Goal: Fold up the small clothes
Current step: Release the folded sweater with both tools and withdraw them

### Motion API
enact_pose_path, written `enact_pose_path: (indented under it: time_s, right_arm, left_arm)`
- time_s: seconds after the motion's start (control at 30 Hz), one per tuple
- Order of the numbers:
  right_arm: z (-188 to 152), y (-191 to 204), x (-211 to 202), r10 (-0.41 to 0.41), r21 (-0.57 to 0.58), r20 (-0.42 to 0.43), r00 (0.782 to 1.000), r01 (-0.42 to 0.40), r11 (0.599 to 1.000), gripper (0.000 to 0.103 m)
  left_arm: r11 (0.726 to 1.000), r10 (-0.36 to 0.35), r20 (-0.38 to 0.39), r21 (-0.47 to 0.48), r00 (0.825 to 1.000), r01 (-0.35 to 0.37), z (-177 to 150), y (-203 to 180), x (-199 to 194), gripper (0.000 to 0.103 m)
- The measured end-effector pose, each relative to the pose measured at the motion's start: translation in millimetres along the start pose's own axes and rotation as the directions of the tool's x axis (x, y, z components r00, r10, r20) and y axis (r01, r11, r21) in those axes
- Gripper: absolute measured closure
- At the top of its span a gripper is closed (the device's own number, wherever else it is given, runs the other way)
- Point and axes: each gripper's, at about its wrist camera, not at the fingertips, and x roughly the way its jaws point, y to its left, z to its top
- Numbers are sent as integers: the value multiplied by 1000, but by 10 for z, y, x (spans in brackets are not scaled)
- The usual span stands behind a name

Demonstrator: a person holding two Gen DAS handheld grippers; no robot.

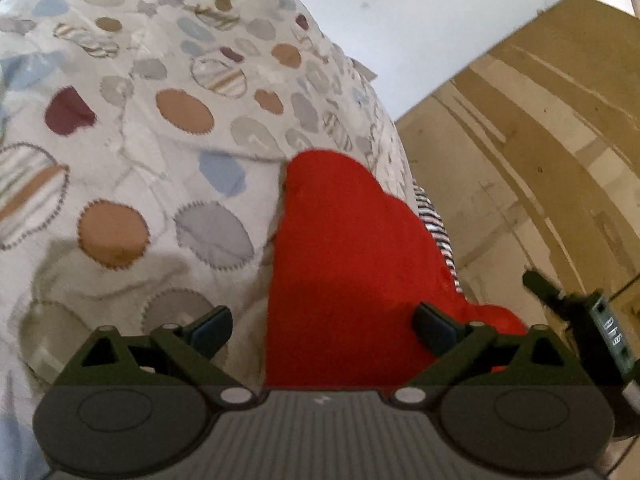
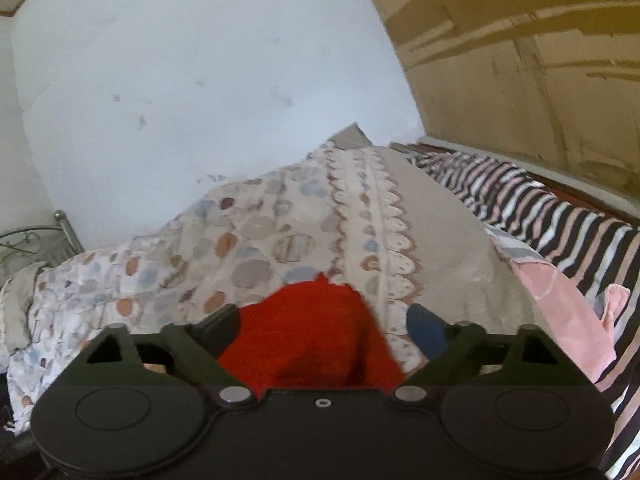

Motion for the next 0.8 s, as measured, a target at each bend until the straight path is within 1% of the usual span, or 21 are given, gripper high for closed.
enact_pose_path:
  time_s: [0.07,0.13,0.23,0.3,0.33,0.43,0.53,0.6,0.67,0.8]
  right_arm:
    - [-2,91,-17,23,-4,-15,1000,-23,1000,5]
    - [-23,147,-24,17,-20,-14,1000,-17,1000,4]
    - [-81,148,42,-39,-44,-27,999,38,998,4]
    - [-145,111,99,-56,-45,-51,997,54,998,4]
    - [-191,105,125,-68,-61,-57,996,64,996,4]
    - [-390,124,195,-129,-162,-61,990,117,980,4]
    - [-659,112,228,-170,-258,-31,985,156,953,1]
    - [-863,82,206,-182,-312,34,983,184,932,1]
    - [-982,6,171,-176,-298,81,981,193,935,1]
    - [-1098,-253,147,-143,-159,88,986,156,975,1]
  left_arm:
    - [1000,0,-4,31,1000,0,-65,-54,23,3]
    - [997,10,-4,74,1000,-9,-128,-141,26,3]
    - [993,23,2,117,1000,-23,-235,-204,34,3]
    - [990,33,12,135,999,-35,-271,-230,18,3]
    - [988,40,19,149,999,-42,-272,-246,13,3]
    - [973,66,42,217,997,-73,-287,-329,-6,3]
    - [968,76,36,236,996,-82,-299,-342,30,1]
    - [969,72,18,237,997,-74,-348,-329,61,1]
    - [970,62,13,237,998,-63,-394,-315,83,1]
    - [974,37,3,225,999,-36,-463,-303,107,1]
